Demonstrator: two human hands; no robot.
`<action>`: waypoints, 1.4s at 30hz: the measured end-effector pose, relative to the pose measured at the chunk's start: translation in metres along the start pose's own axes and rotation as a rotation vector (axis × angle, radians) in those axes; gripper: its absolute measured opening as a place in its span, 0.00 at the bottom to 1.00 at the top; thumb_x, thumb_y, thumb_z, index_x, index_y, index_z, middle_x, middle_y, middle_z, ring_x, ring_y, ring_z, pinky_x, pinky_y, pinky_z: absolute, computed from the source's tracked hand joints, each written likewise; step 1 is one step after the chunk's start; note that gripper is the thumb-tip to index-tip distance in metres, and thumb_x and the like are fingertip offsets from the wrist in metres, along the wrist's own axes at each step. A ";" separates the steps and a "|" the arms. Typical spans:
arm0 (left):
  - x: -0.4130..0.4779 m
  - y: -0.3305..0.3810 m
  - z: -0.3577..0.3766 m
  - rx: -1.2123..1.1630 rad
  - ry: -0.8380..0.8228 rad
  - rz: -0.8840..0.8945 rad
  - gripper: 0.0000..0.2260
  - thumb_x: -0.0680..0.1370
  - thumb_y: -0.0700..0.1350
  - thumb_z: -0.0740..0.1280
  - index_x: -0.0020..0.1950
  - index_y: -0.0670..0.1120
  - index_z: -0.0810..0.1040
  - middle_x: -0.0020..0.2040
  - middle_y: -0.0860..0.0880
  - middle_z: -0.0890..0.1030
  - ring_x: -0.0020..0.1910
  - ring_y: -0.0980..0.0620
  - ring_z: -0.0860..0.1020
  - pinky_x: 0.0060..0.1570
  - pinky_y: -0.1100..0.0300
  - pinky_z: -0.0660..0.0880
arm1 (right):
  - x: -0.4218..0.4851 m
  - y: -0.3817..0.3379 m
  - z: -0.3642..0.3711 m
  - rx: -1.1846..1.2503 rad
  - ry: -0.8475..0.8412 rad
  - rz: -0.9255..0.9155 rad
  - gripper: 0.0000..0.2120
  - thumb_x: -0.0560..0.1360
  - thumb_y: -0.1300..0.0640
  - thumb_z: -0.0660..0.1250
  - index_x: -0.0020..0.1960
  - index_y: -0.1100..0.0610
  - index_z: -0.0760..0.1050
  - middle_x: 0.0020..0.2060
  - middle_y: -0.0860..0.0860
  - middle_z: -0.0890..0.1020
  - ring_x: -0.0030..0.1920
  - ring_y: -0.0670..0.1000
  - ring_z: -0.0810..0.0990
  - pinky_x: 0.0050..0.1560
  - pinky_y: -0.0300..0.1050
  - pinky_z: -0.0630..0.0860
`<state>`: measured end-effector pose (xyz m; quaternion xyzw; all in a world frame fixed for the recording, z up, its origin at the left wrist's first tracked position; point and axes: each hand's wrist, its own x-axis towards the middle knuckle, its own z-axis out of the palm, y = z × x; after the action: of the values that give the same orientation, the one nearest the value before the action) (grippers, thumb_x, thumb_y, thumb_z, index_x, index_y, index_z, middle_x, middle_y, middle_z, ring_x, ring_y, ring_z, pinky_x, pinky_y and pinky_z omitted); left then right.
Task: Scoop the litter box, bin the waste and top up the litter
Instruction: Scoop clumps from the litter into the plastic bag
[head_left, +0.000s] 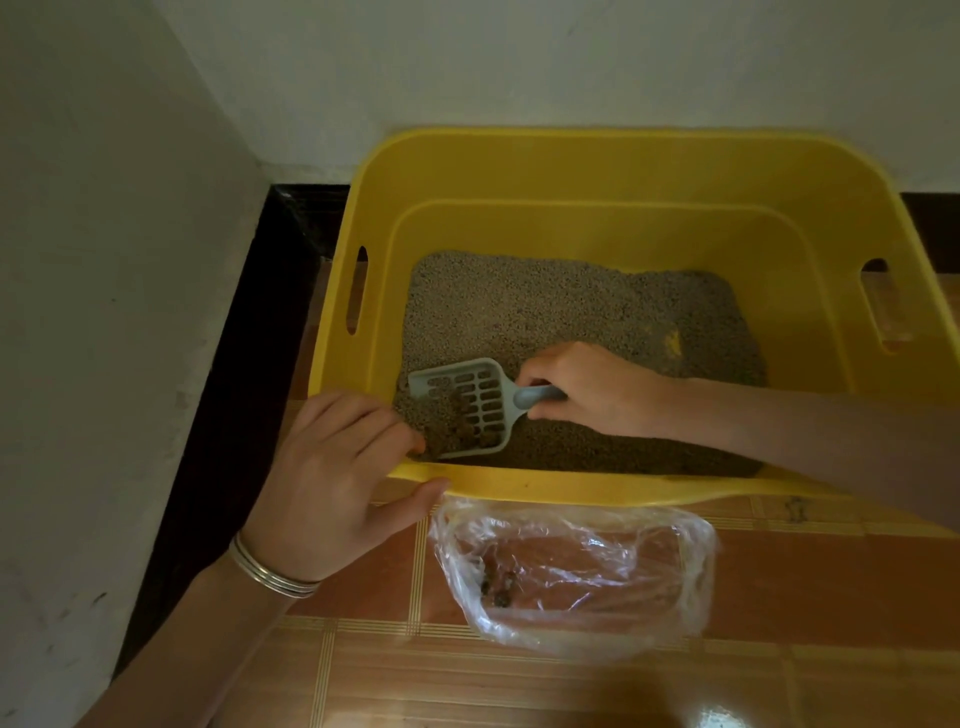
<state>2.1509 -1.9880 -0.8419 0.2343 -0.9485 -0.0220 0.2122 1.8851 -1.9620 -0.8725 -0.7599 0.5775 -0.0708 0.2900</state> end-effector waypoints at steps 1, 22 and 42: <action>0.000 0.000 0.000 -0.001 -0.002 0.002 0.17 0.75 0.56 0.65 0.38 0.44 0.80 0.37 0.51 0.80 0.43 0.48 0.77 0.50 0.56 0.66 | -0.001 0.000 0.000 0.022 -0.008 0.011 0.08 0.72 0.56 0.69 0.49 0.57 0.76 0.40 0.46 0.75 0.40 0.45 0.72 0.37 0.31 0.64; 0.001 0.009 -0.005 0.045 -0.060 -0.067 0.15 0.74 0.57 0.63 0.40 0.46 0.80 0.36 0.52 0.78 0.39 0.48 0.76 0.47 0.56 0.68 | -0.084 0.029 -0.043 0.131 0.176 0.302 0.11 0.70 0.58 0.72 0.52 0.56 0.79 0.44 0.48 0.80 0.42 0.41 0.75 0.43 0.25 0.68; -0.018 0.018 -0.020 -0.017 -0.167 -0.016 0.22 0.79 0.57 0.54 0.58 0.42 0.77 0.51 0.48 0.78 0.52 0.49 0.74 0.62 0.53 0.64 | -0.150 -0.037 -0.080 0.180 0.245 0.331 0.11 0.68 0.52 0.71 0.50 0.46 0.78 0.43 0.39 0.80 0.45 0.40 0.78 0.46 0.36 0.73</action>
<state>2.1657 -1.9622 -0.8282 0.2375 -0.9607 -0.0513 0.1341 1.8325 -1.8465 -0.7533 -0.6116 0.7163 -0.1653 0.2923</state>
